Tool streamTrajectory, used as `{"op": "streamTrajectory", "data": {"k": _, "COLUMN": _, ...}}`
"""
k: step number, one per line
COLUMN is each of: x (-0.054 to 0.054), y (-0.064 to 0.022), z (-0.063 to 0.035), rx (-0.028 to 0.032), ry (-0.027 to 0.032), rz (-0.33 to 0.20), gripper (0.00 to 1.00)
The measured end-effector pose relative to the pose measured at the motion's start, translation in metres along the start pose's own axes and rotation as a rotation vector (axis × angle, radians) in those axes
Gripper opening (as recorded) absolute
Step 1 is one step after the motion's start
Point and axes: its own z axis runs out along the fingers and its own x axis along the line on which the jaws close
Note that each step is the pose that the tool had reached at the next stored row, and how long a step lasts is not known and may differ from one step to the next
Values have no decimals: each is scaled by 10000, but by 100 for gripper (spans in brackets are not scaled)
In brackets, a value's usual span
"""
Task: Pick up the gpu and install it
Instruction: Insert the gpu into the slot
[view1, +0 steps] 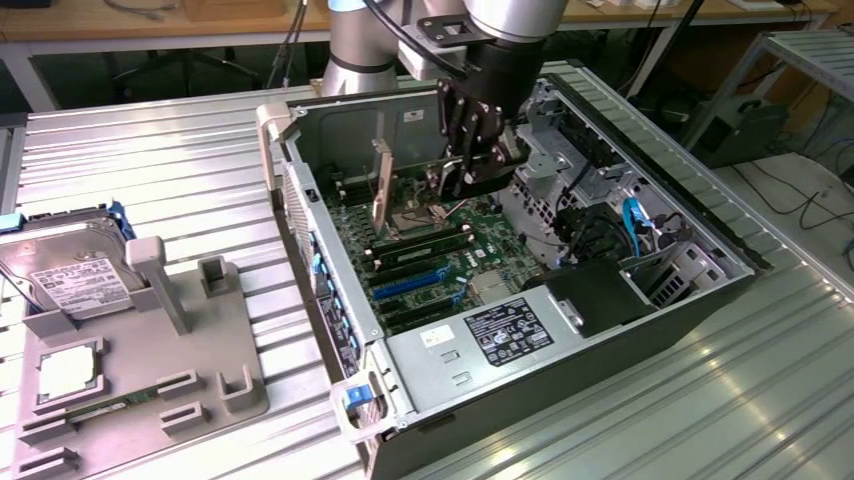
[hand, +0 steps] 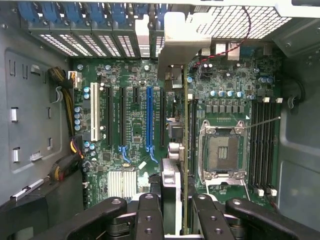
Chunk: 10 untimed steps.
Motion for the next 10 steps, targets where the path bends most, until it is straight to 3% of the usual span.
{"op": "streamTrajectory", "data": {"k": 10, "x": 3, "y": 0, "z": 47, "rx": 0, "ry": 0, "rz": 0, "gripper": 28}}
